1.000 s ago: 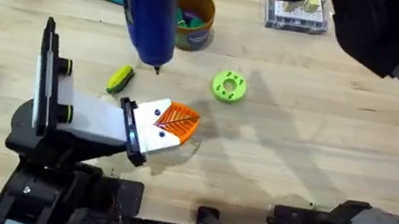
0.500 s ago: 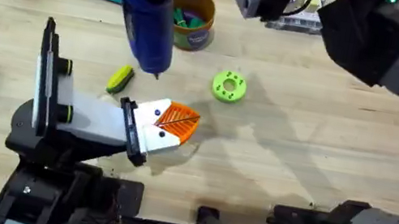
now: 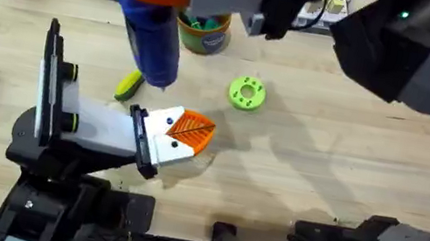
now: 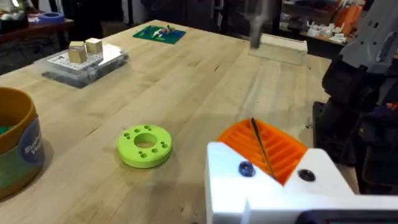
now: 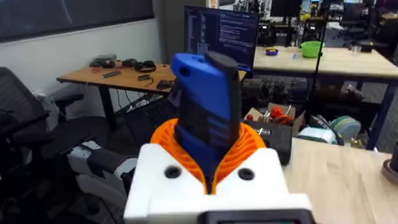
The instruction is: Pick up the gripper from the table and insert it into the empty holder that is missing its gripper. Then pick up a screw, insert it into the mounting hole, and use the screwdriver to tighten it. Finally, clean up the table by picking up the vegetable and placing it into the bucket.
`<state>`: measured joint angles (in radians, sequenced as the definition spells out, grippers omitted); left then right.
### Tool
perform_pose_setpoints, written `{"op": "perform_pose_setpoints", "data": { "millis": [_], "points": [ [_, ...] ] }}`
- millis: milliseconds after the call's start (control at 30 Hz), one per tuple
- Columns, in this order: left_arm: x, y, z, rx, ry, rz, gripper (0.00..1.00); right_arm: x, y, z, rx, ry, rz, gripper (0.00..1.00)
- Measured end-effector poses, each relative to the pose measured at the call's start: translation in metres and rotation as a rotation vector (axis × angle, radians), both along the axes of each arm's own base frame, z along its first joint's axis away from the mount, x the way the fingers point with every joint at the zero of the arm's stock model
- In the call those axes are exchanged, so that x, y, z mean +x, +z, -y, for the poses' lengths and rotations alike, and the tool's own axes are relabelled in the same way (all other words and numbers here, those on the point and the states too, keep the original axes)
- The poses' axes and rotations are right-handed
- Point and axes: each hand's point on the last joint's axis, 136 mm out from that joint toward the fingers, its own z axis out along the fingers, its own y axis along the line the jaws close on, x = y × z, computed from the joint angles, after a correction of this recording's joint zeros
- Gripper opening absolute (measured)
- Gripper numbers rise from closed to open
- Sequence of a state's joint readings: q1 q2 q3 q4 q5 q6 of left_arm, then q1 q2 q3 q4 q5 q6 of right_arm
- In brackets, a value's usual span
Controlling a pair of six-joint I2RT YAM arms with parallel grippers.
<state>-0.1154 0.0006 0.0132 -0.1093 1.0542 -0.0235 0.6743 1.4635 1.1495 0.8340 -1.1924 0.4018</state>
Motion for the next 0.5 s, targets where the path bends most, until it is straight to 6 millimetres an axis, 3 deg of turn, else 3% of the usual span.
{"op": "perform_pose_setpoints", "data": {
  "millis": [500],
  "points": [
    [0.000,0.000,0.000,0.000,0.000,0.000,0.006,-0.003,-0.025,-0.006,-0.024,-0.001,-0.018,0.023]
  ]
}}
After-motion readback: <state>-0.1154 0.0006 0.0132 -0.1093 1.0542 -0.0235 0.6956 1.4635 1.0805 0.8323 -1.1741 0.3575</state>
